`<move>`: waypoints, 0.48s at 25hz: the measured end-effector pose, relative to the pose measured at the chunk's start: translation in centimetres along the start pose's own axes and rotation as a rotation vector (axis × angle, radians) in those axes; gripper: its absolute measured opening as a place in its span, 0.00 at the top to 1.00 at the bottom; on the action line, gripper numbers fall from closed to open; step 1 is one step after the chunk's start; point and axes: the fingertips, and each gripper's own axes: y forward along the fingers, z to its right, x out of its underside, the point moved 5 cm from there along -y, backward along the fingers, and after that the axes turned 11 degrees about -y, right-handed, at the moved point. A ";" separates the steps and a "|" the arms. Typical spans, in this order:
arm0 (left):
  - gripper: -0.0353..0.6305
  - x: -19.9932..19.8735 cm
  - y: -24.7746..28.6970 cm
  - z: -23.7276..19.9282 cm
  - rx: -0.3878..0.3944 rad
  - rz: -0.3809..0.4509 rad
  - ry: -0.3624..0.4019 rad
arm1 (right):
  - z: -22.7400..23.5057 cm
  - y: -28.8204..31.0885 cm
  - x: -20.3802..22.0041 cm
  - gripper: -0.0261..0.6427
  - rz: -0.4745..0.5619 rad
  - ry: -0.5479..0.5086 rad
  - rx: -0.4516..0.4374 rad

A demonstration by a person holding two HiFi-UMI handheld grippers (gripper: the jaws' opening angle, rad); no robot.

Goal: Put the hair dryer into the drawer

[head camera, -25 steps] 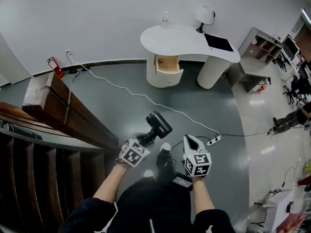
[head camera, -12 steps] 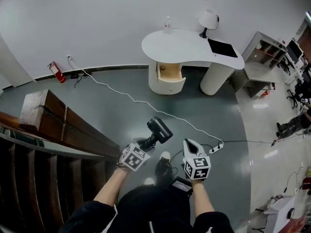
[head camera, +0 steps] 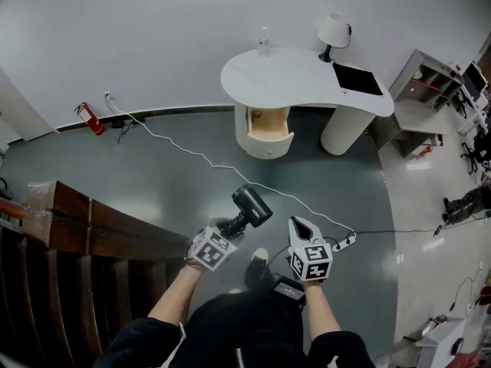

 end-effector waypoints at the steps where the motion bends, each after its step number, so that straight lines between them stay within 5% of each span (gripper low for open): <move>1: 0.64 -0.7 0.5 -0.3 -0.001 -0.004 -0.001 | 0.7 0.6 -0.2 0.95 -0.004 0.001 -0.005; 12: 0.64 -7.6 6.0 -2.6 -0.019 -0.016 -0.012 | 8.5 7.0 -2.8 0.95 -0.009 -0.003 -0.062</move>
